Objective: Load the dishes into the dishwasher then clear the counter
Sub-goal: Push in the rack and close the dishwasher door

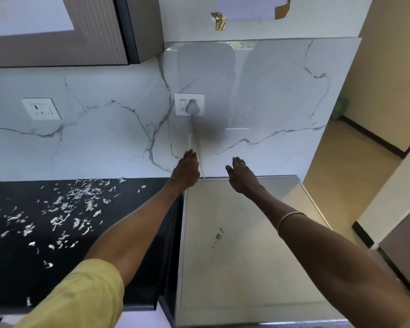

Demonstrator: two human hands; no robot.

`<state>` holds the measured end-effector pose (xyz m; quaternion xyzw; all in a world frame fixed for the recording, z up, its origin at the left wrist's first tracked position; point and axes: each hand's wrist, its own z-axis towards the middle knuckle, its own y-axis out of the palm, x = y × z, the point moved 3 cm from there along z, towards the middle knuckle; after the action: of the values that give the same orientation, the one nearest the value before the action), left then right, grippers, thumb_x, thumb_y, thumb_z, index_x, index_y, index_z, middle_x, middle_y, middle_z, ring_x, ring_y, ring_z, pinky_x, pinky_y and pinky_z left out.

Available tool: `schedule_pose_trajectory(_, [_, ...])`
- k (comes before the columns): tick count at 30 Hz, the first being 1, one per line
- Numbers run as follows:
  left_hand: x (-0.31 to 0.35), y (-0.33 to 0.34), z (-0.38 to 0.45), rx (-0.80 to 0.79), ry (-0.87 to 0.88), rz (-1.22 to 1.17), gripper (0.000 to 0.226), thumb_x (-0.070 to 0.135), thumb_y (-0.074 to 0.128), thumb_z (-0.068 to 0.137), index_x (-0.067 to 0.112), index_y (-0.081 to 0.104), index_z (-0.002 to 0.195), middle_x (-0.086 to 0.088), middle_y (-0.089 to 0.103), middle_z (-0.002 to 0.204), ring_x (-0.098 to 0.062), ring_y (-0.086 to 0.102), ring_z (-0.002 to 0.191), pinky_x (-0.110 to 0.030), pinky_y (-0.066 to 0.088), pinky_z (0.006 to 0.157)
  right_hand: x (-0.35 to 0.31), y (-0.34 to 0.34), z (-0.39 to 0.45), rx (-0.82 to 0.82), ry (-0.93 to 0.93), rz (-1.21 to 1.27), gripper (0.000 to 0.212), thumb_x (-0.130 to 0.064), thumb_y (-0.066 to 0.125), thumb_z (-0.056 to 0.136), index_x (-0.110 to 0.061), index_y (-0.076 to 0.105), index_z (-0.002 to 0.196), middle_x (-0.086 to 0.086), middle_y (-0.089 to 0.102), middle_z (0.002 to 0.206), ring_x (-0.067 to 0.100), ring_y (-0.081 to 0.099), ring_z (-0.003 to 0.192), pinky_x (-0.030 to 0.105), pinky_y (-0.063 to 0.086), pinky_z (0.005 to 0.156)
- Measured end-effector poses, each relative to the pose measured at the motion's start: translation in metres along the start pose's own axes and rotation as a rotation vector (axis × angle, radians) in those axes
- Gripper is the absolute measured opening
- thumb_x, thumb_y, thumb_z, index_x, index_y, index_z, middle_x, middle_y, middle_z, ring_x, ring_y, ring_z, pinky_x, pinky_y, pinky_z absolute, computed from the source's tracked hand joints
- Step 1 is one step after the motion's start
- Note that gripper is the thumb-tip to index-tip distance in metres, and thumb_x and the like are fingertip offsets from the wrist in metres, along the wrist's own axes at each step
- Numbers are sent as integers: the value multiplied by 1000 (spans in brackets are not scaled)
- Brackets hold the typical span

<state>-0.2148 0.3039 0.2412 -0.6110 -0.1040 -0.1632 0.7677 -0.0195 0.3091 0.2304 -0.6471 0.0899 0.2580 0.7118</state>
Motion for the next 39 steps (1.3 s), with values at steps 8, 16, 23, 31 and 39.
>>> schedule_pose_trajectory(8, [33,18,-88,-45,-52,-5,51,11,33,103,-4,23,150,-21,14,161,-33,12,149,-44,13,123,14,-9,-77,-43,-63,-8,53,-29,33,105,5,28,146,22,34,151,35,30,141,44,32,111])
schedule_pose_trajectory(16, [45,39,-191,-108,-91,-29,49,13,29,103,-5,23,149,-21,21,158,-32,16,148,-42,18,119,26,13,-158,-123,-51,0,46,-29,36,104,6,39,134,26,42,141,40,44,128,46,43,100])
schedule_pose_trajectory(23, [47,47,-255,-133,-116,-17,49,16,28,104,-5,25,148,-20,23,158,-32,17,148,-43,19,120,22,32,-226,-144,-72,8,44,-26,38,103,7,41,133,26,42,142,40,38,135,46,40,105])
schedule_pose_trajectory(31, [47,58,-321,-152,-106,-47,49,19,30,105,-2,27,149,-17,26,158,-31,23,147,-42,23,119,18,49,-296,-140,8,23,49,-25,37,104,7,34,141,25,37,148,36,31,140,45,34,111])
schedule_pose_trajectory(39, [46,90,-395,-282,-114,-43,50,18,31,106,0,22,152,-16,18,161,-28,15,150,-40,17,122,30,72,-371,-163,73,39,53,-25,36,105,7,28,147,25,31,153,35,24,145,43,27,116])
